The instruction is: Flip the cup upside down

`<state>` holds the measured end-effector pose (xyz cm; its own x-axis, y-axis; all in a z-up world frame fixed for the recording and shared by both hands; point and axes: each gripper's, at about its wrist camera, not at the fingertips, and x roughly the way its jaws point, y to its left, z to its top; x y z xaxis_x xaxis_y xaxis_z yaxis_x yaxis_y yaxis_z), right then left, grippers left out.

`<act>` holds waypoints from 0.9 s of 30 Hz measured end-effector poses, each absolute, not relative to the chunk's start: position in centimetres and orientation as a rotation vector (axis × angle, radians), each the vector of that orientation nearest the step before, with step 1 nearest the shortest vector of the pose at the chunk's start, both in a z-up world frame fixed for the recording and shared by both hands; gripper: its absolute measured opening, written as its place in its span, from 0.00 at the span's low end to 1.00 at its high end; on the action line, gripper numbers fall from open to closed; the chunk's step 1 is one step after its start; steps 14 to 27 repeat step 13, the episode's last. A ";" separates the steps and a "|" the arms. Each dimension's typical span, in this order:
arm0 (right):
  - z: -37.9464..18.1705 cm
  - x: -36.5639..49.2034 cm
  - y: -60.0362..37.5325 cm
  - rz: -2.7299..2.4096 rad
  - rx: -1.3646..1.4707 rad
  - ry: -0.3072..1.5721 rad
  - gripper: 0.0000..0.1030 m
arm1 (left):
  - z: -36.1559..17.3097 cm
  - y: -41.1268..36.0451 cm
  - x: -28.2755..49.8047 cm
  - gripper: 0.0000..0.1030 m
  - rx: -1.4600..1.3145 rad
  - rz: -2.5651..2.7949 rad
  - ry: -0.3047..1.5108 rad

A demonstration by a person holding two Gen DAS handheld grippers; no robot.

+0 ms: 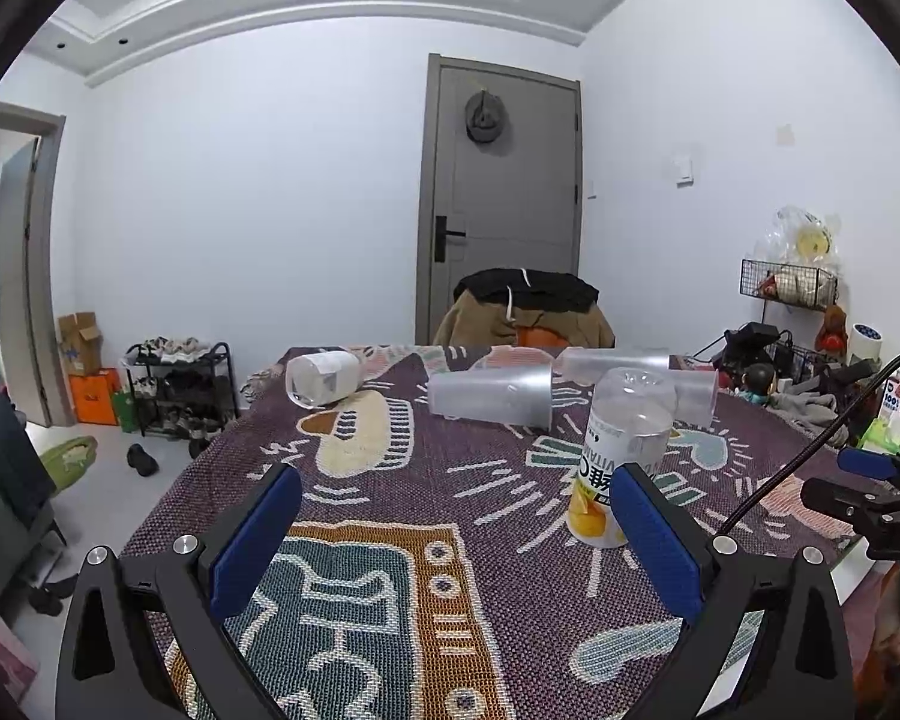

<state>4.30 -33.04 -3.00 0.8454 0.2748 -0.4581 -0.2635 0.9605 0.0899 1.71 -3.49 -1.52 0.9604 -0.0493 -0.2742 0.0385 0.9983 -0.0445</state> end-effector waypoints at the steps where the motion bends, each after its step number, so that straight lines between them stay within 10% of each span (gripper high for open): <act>1: -3.0 4.3 -33.0 0.285 0.022 0.488 1.00 | -1.5 -3.5 1.7 1.00 -0.039 -0.045 0.279; 27: -3.0 4.8 -31.5 0.334 0.014 0.514 1.00 | -1.4 -3.1 1.4 1.00 -0.045 -0.041 0.264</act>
